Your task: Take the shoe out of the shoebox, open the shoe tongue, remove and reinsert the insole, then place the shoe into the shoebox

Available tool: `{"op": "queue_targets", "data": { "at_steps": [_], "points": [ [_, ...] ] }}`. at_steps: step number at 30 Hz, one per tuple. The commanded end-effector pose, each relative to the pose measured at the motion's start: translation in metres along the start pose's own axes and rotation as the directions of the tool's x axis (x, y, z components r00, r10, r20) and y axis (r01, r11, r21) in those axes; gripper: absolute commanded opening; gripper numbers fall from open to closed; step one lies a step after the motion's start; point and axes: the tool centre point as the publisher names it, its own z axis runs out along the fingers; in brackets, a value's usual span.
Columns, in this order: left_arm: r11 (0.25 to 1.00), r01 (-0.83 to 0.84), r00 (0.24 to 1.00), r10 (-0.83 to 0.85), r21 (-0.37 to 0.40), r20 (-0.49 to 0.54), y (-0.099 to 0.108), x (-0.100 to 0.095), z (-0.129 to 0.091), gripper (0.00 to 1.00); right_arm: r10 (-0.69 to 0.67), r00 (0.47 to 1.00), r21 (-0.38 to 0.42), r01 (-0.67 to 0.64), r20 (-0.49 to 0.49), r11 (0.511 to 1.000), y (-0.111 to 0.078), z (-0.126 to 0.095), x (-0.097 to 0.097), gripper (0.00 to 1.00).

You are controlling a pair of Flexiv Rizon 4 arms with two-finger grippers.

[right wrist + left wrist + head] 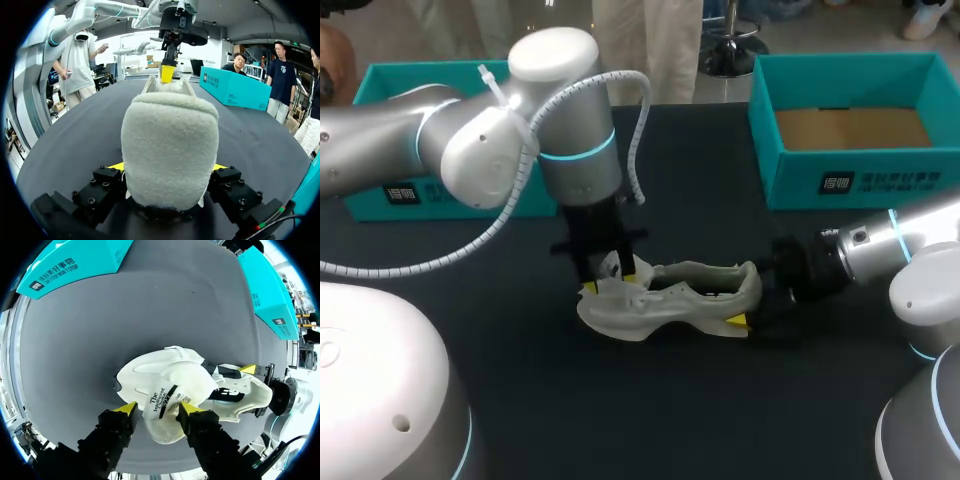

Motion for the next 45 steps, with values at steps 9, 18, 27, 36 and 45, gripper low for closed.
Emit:
{"op": "queue_targets", "data": {
  "at_steps": [9,18,27,36,45],
  "points": [
    [0.983,-0.181,0.982,0.182,0.017,-0.041,0.003,0.012,-0.026,1.0,0.0,1.0,0.004,0.0,0.002,1.0,0.0,0.002,0.0,0.0],
    [0.77,-0.638,0.77,0.638,0.007,0.011,-0.006,0.034,-0.039,1.0,0.0,1.0,0.004,0.0,0.002,1.0,0.0,0.002,0.0,0.0],
    [0.306,-0.952,0.307,0.951,0.016,0.027,-0.019,0.043,-0.049,1.0,0.0,1.0,0.004,0.0,0.002,1.0,0.0,0.002,0.0,0.0],
    [-0.109,-0.994,-0.108,0.986,0.002,0.128,-0.008,0.049,-0.059,1.0,0.0,1.0,0.004,0.0,0.002,1.0,0.0,0.002,0.0,0.0],
    [-0.05,-0.999,-0.051,0.986,-0.009,0.161,-0.009,0.053,-0.062,1.0,0.0,1.0,0.004,0.0,0.002,1.0,0.0,0.002,0.0,0.0]
  ]
}}
